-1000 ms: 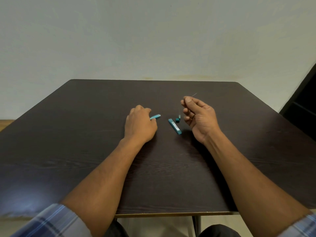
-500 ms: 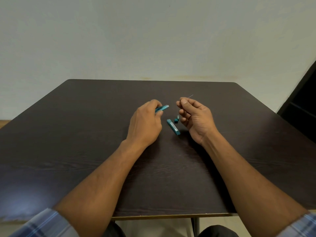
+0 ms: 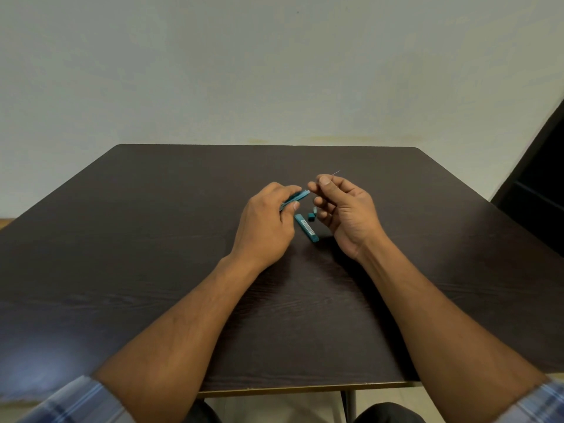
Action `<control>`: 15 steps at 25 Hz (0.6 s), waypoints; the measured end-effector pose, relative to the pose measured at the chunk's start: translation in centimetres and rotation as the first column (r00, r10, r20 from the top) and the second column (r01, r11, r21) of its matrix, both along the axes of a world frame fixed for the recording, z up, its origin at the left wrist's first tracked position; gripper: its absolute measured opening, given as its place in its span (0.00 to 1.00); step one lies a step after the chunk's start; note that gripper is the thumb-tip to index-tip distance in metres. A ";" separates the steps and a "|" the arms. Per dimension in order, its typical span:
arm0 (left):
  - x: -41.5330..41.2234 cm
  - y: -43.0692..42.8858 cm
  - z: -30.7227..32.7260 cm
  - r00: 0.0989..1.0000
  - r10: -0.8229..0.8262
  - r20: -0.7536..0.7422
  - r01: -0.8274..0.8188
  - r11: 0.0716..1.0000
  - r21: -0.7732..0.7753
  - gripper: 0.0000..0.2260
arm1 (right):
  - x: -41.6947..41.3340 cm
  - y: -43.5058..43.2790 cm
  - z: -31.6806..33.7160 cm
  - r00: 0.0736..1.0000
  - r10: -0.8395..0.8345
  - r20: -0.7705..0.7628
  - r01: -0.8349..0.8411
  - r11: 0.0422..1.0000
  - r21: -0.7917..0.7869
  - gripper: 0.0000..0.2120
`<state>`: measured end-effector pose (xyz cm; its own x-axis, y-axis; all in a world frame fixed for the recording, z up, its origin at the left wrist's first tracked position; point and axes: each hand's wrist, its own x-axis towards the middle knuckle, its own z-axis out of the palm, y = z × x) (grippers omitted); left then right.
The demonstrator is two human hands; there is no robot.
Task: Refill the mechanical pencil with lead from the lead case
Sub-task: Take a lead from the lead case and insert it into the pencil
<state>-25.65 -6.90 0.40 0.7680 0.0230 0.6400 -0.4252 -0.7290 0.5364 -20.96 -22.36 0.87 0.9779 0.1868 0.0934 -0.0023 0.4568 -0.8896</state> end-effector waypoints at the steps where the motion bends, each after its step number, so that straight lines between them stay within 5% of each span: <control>1: 0.0 0.0 0.0 1.000 0.002 -0.004 -0.002 1.000 -0.005 0.13 | 0.0 0.0 0.0 1.000 0.006 0.002 -0.006 1.000 -0.004 0.04; 15: 0.1 0.0 0.1 1.000 0.022 -0.010 -0.022 1.000 0.008 0.14 | -0.2 0.1 0.1 0.999 -0.018 0.030 0.021 0.997 -0.073 0.04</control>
